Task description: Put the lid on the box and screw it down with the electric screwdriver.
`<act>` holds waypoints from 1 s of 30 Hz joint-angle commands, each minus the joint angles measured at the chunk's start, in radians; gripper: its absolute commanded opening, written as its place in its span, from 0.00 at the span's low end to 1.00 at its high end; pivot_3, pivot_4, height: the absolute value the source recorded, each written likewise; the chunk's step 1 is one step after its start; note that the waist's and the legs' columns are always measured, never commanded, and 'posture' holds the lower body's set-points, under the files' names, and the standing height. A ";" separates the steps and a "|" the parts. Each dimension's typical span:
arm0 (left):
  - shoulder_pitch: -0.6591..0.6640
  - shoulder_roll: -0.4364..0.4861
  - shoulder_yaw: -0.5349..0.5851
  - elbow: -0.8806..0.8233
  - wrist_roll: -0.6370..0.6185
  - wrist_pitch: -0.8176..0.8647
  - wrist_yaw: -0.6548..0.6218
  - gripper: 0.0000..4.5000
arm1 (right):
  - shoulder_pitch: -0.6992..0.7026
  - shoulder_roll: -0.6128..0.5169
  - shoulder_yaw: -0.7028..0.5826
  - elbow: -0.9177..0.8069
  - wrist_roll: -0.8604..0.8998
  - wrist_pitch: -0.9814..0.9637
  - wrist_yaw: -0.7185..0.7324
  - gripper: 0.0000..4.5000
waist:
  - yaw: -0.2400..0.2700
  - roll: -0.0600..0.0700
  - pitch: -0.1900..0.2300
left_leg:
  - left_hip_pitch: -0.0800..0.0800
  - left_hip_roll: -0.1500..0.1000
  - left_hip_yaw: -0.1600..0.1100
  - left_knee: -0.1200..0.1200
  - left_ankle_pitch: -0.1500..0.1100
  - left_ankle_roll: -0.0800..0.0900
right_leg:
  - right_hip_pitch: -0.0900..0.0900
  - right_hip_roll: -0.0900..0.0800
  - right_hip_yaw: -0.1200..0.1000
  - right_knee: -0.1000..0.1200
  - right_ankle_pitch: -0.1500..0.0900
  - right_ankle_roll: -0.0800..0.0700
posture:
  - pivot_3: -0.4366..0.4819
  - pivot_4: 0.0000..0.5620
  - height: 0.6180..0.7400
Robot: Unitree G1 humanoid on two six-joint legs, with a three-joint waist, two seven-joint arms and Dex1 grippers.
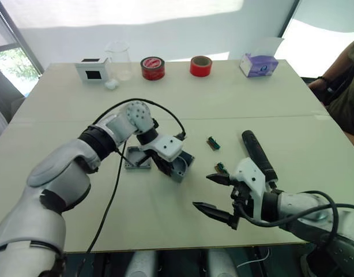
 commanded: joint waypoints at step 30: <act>0.312 0.297 0.831 -0.699 -0.056 1.832 0.879 0.61 | -0.631 0.051 0.347 0.266 -0.278 -0.170 0.239 1.00 | -0.028 -0.001 0.002 | -0.011 -0.002 -0.001 0.015 -0.003 0.004 | -0.010 -0.001 0.002 0.015 -0.004 0.006 | 0.48 0.27 1.00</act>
